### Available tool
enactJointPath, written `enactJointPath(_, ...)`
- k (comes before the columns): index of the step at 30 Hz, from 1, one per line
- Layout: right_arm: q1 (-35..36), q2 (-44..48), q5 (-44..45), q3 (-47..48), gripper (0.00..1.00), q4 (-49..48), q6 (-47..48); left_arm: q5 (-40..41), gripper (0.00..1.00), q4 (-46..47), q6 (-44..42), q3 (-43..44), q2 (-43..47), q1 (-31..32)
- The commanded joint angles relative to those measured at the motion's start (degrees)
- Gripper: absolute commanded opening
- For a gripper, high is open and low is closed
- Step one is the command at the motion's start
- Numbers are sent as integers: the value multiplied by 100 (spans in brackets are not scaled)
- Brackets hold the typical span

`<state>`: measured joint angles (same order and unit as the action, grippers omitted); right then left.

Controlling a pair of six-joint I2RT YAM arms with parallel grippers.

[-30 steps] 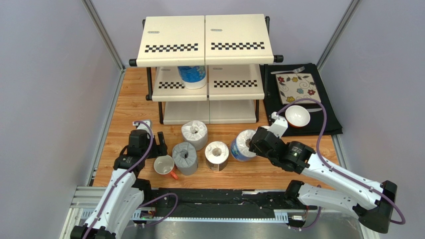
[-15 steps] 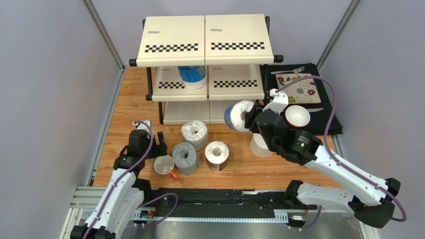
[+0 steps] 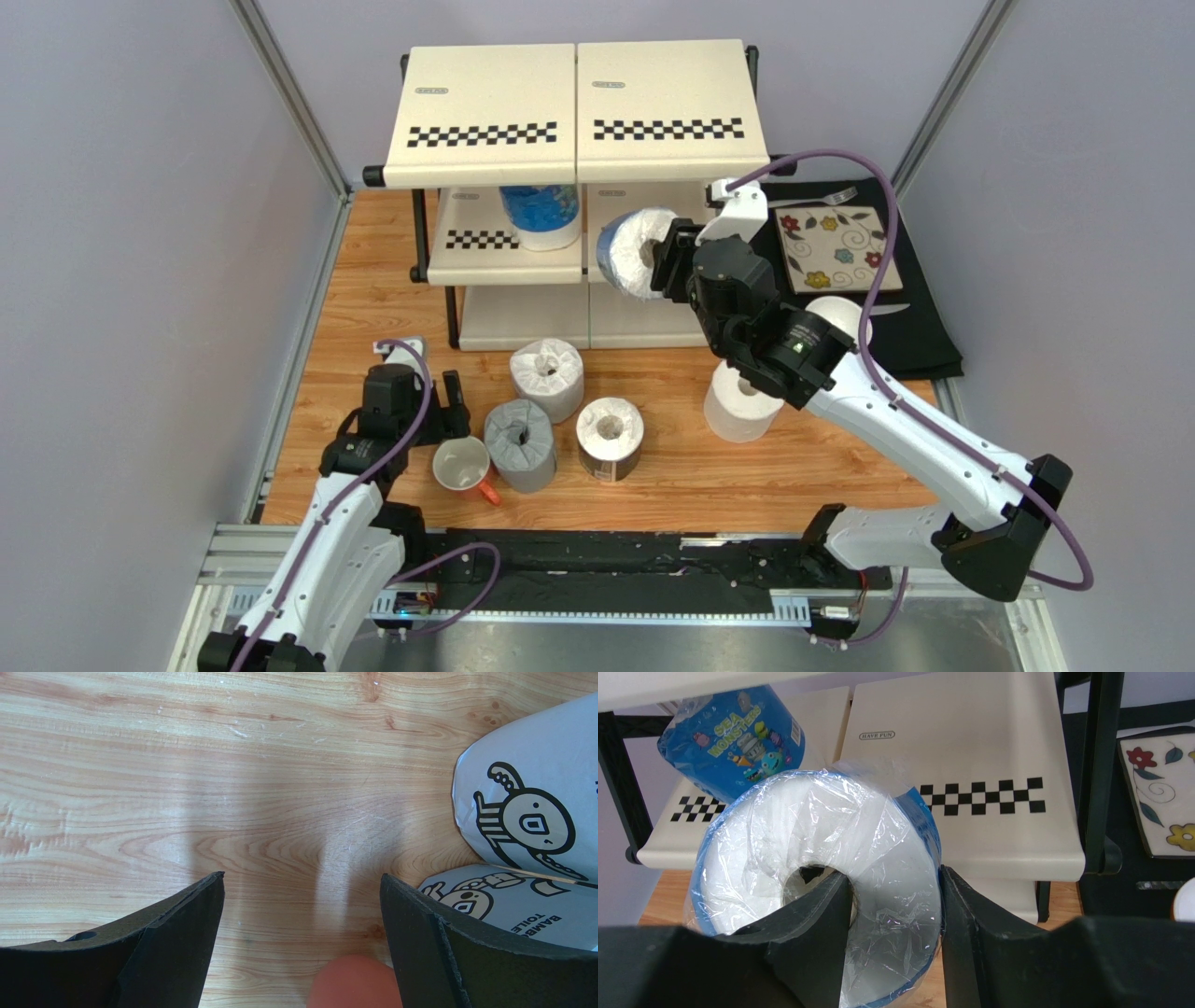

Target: Place and organize the paper towels onto the shelf

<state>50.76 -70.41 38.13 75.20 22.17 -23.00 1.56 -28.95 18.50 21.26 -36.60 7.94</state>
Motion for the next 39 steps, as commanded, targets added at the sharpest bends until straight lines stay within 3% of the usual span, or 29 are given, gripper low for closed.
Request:
enactJointPath(1, -75, -16, 1, 443, 26, -1136, 305, 20, 90, 12, -92, -8, -14, 40)
enactJointPath(9, -154, -614, -34, 742, 26, -1688, 594, 11, 90, 12, -92, -7, -23, 40)
enactJointPath(20, -154, -1106, 599, 715, 25, -2384, 1228, -16, 90, 21, -101, -7, -31, 49)
enactJointPath(39, -277, -1396, 758, 672, 28, -2393, 1184, -24, 90, 30, -101, -7, -40, 49)
